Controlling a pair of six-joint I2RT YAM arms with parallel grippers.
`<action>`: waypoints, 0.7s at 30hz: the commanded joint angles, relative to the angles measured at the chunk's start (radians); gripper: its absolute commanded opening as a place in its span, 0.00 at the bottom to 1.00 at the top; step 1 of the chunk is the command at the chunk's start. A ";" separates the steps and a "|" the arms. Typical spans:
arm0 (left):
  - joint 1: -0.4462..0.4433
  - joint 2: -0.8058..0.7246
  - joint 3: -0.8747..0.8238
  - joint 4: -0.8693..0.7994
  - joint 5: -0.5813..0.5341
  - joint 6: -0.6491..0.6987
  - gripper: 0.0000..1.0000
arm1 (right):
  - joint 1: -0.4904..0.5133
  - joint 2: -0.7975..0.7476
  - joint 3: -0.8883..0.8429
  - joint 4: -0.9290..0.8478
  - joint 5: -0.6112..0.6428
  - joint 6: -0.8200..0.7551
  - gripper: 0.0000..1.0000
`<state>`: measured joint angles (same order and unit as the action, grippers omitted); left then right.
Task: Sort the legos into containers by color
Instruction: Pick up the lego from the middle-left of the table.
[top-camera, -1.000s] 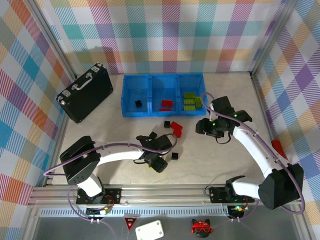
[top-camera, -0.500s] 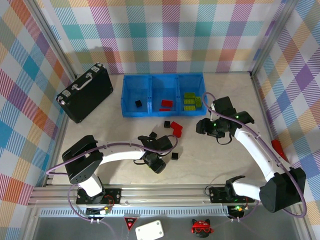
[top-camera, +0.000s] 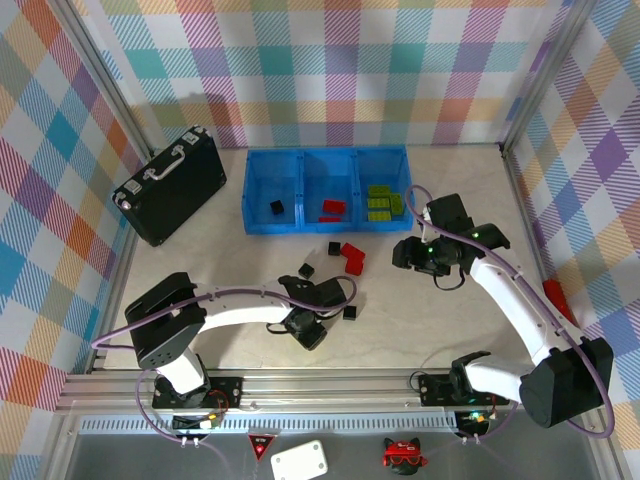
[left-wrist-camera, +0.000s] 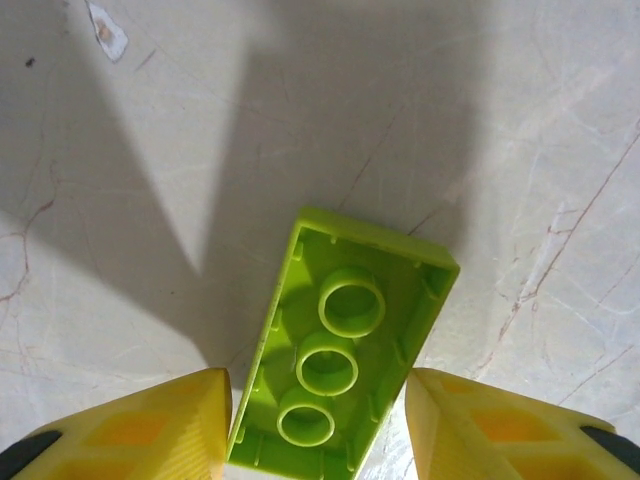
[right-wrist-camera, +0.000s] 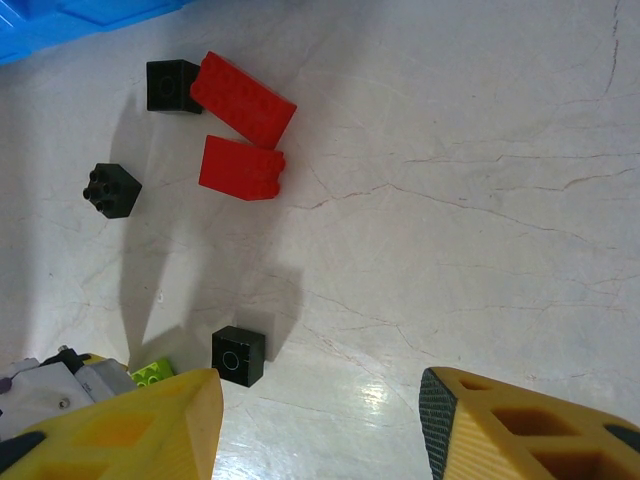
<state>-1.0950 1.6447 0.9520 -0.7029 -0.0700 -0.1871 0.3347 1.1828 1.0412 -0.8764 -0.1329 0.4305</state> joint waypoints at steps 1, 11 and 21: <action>-0.026 -0.011 0.014 -0.055 -0.029 -0.029 0.49 | 0.004 0.000 -0.012 -0.009 -0.019 -0.003 0.56; -0.046 -0.001 0.021 -0.092 -0.068 -0.036 0.43 | 0.004 0.008 -0.015 -0.006 -0.033 -0.004 0.56; -0.048 0.006 0.024 -0.075 -0.060 -0.028 0.37 | 0.004 -0.010 -0.016 -0.012 -0.044 0.005 0.56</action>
<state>-1.1305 1.6447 0.9588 -0.7574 -0.1226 -0.2131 0.3347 1.1835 1.0405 -0.8764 -0.1532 0.4305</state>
